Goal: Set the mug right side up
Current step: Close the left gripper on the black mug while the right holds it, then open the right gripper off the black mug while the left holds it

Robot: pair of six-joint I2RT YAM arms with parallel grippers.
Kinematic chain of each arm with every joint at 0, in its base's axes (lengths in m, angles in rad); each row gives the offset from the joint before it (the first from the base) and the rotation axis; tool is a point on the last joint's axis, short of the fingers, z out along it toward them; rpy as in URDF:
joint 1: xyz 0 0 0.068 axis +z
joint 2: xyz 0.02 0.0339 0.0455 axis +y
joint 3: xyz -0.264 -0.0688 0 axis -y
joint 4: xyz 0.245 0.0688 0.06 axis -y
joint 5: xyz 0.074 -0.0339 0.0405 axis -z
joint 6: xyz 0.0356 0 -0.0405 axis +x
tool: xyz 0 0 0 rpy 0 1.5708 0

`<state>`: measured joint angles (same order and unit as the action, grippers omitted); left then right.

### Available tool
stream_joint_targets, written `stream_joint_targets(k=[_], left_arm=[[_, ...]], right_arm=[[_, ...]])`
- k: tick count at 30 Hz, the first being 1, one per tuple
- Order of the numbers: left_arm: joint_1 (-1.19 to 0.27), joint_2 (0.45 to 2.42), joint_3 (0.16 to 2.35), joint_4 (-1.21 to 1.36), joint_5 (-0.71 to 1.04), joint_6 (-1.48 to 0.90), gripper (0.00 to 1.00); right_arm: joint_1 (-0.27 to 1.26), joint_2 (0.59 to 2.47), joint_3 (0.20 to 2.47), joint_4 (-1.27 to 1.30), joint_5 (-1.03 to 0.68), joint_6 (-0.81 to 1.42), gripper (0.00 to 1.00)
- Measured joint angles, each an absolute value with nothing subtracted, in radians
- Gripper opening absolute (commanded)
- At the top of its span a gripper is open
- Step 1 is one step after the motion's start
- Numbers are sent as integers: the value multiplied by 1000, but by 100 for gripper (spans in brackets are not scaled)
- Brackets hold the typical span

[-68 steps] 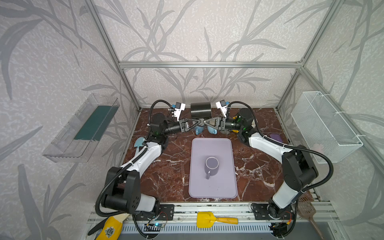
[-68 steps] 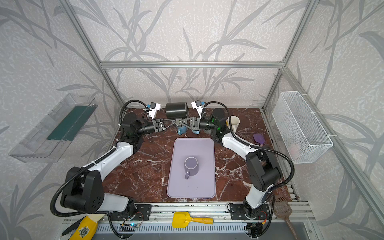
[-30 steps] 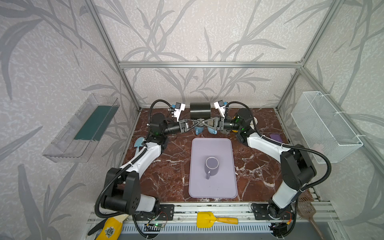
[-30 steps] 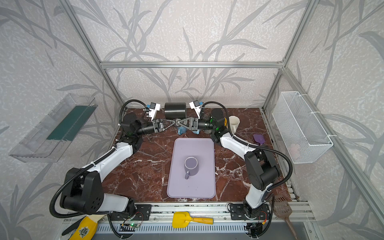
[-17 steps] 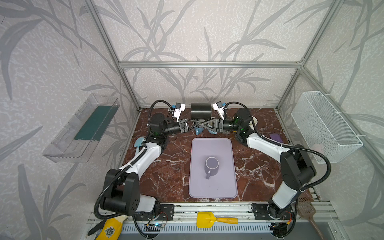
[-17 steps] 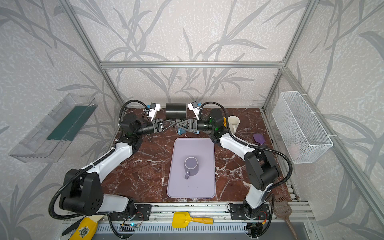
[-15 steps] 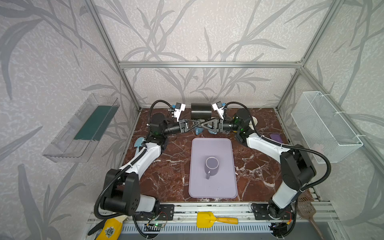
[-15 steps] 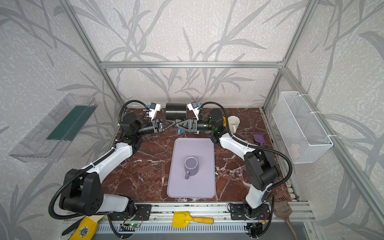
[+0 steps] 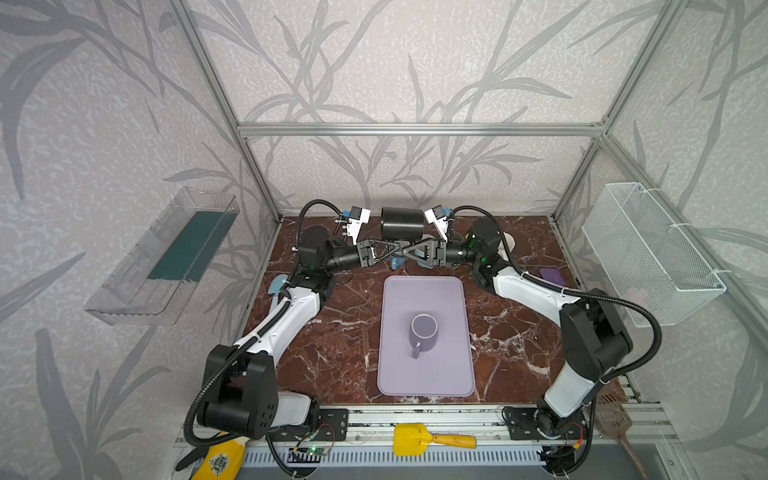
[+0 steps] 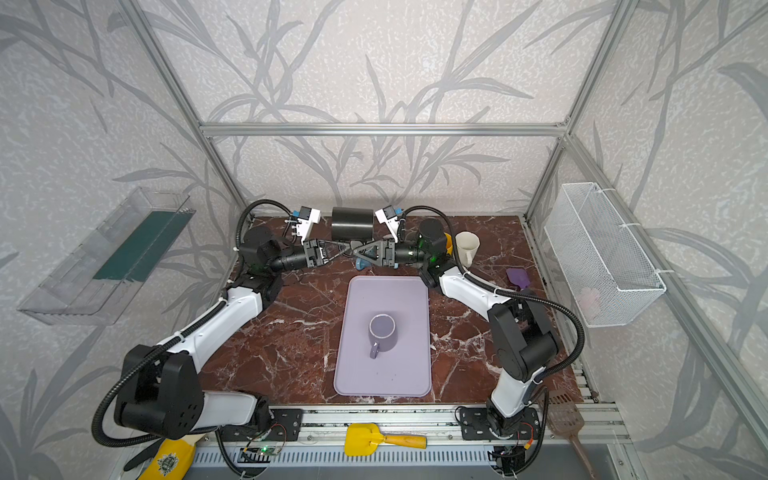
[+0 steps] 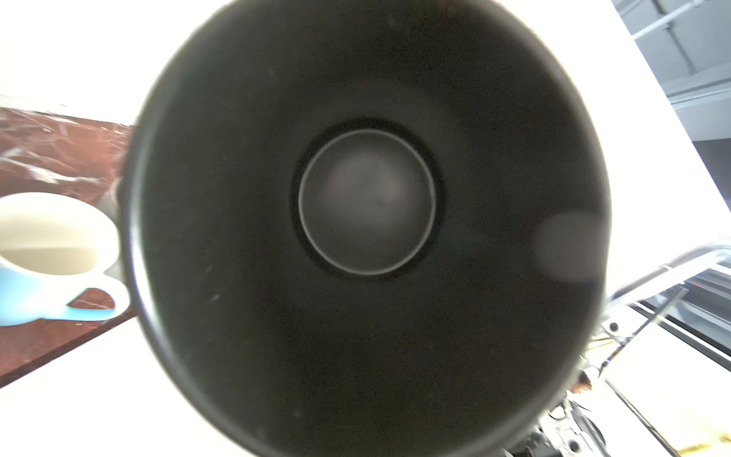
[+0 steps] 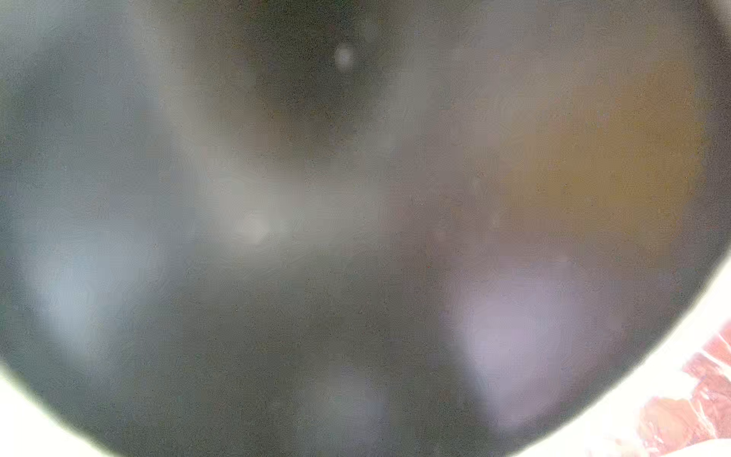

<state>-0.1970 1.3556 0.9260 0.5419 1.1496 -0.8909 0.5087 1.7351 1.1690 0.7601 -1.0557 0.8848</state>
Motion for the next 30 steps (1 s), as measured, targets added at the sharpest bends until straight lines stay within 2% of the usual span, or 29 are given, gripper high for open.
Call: stream_joint_targets(k=[13, 30], left_arm=[[-197, 1335, 986, 134, 1021, -645, 0], [-197, 1328, 1077, -377, 642, -349, 0]], right_arm=[[484, 1704, 1103, 630, -1010, 792, 34], [474, 1651, 1093, 488, -943, 680, 32]])
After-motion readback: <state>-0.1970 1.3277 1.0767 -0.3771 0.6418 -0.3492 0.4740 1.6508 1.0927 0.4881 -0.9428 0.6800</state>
